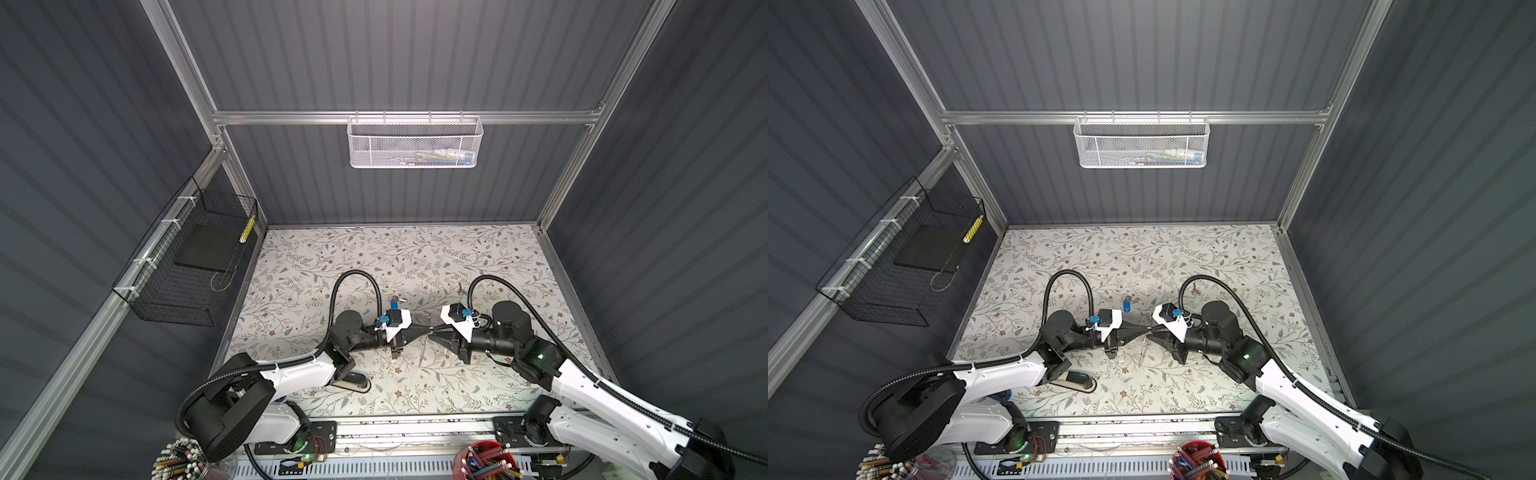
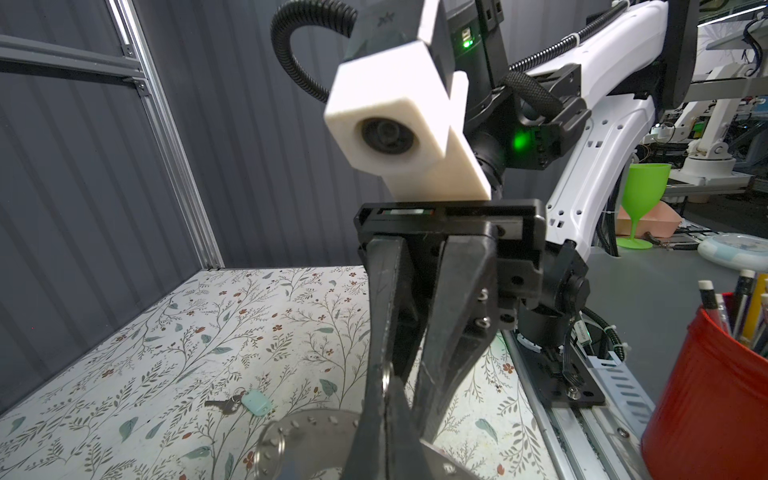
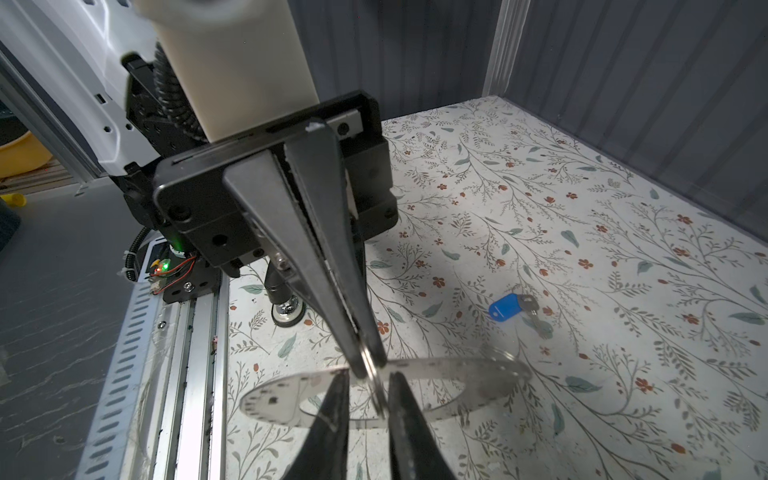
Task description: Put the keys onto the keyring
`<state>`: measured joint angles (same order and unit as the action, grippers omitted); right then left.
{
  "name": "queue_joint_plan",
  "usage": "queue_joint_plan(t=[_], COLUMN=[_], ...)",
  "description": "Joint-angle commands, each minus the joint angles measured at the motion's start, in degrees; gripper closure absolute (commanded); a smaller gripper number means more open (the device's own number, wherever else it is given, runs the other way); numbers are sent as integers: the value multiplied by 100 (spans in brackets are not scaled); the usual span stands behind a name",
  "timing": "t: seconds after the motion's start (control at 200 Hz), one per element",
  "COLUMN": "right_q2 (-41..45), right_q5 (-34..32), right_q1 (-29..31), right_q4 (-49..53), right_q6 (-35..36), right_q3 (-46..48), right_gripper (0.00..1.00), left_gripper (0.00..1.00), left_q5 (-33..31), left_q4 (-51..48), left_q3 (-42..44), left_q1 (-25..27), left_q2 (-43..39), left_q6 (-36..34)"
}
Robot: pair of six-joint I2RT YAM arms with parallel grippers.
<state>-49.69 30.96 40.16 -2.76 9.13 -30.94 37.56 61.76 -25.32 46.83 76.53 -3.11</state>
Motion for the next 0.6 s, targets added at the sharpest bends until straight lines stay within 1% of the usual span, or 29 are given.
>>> queue_joint_plan(t=[0.0,0.115,0.22,0.335,0.485,0.595], right_q2=[77,186,282,337,320,328], right_q5=[173,104,86,120,215,252], right_q1=[-8,-8,-9,-17,-17,-25], right_q4=[-177,-164,-150,-145,-100,-7], right_q6=[-93,-90,-97,-147,-191,-182], right_q3=[-77,-27,10,29,12,5], right_gripper=[82,87,89,89,85,86], left_gripper=[100,100,100,100,100,100], left_q5=[154,158,162,199,230,248], left_q4=[354,367,381,390,390,390], left_q3=[-8,-8,-2,1,-2,1], left_q1=[24,24,21,21,21,25], left_q2=[48,37,46,55,60,48], left_q6=[96,94,100,113,109,109])
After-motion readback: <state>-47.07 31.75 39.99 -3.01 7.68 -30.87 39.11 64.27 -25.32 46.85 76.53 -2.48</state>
